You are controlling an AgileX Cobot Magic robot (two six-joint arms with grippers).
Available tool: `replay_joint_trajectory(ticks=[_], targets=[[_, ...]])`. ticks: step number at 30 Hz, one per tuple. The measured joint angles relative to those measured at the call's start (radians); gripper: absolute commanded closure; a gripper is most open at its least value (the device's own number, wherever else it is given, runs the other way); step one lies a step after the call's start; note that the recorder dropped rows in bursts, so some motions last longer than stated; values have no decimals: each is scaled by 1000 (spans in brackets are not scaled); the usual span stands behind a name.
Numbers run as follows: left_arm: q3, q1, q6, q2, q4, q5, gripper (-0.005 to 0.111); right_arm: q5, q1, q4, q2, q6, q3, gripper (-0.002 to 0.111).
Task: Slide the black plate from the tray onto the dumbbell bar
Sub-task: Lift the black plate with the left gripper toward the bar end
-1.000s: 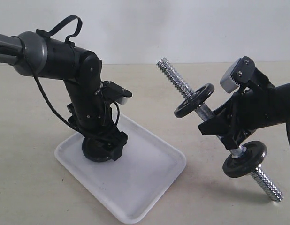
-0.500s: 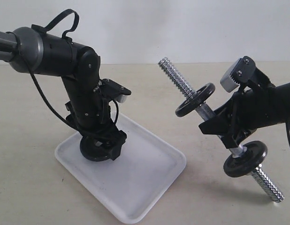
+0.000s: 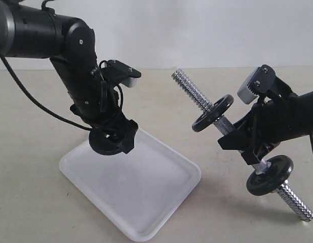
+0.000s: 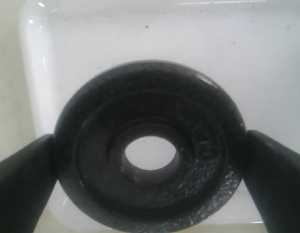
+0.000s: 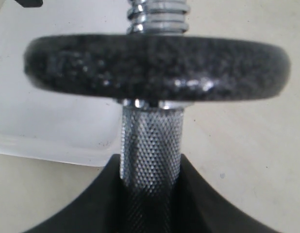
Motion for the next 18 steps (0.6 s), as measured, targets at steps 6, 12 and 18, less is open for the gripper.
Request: replay_joint_trajectory(ticks=[6,12,18], targets=[[0,0,35,-36,-10,4,102,4,0,-7,0,0,0,108],[-5,0,95,-38,-65,16,102,14,0,-49,-3,10,-4,108],[-41,2,147,-38,-129,22,102,2,0,-107,-3,16,-4,108]])
